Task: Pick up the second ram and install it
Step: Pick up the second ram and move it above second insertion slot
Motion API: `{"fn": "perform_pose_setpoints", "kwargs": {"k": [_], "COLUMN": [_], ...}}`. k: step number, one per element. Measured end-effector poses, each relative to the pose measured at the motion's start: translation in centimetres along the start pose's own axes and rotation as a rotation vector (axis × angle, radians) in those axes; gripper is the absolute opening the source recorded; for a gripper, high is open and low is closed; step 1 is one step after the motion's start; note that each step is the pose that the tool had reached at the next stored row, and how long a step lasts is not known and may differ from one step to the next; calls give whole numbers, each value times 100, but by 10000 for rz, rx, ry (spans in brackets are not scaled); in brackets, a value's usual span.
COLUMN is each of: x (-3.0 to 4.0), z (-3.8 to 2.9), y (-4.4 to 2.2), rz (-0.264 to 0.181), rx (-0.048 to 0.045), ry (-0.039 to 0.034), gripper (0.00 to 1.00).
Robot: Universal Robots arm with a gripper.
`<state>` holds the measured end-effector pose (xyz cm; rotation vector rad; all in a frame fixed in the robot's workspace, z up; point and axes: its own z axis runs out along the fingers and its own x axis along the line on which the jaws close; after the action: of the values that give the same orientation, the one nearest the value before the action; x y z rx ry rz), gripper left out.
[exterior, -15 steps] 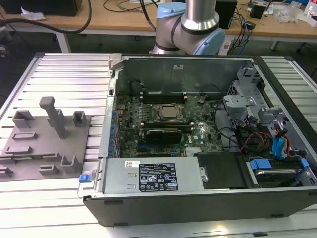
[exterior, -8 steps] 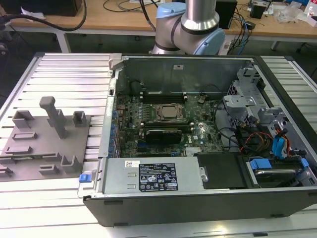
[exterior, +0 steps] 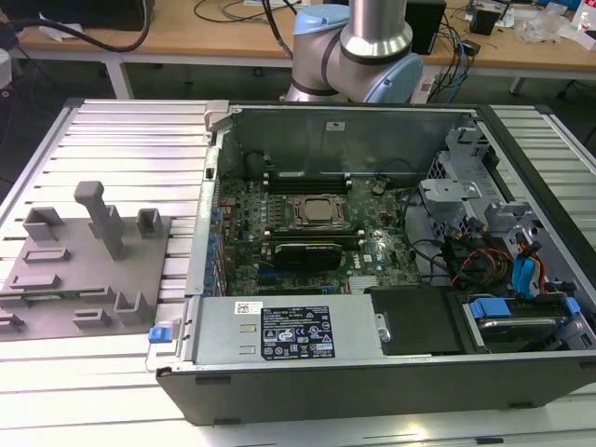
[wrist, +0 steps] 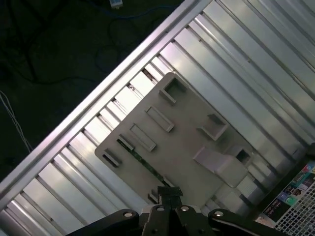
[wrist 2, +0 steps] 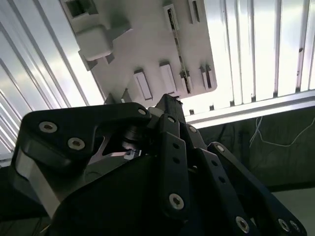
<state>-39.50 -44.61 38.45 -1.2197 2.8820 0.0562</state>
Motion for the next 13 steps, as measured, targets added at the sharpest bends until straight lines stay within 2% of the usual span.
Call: {"fn": "perform_pose_setpoints", "kwargs": {"k": [2,4,6,12,13], "x": [0,0,0,0,0], "z": [0,0,0,0,0], "y": [0,0,0,0,0], "rz": [-444,-669,-1187,-1828,-2046], "rx": [-11,-16,-29,-45,-50], "ry": [13,20,34,52,58], "gripper": [11,11,11,11,11]}}
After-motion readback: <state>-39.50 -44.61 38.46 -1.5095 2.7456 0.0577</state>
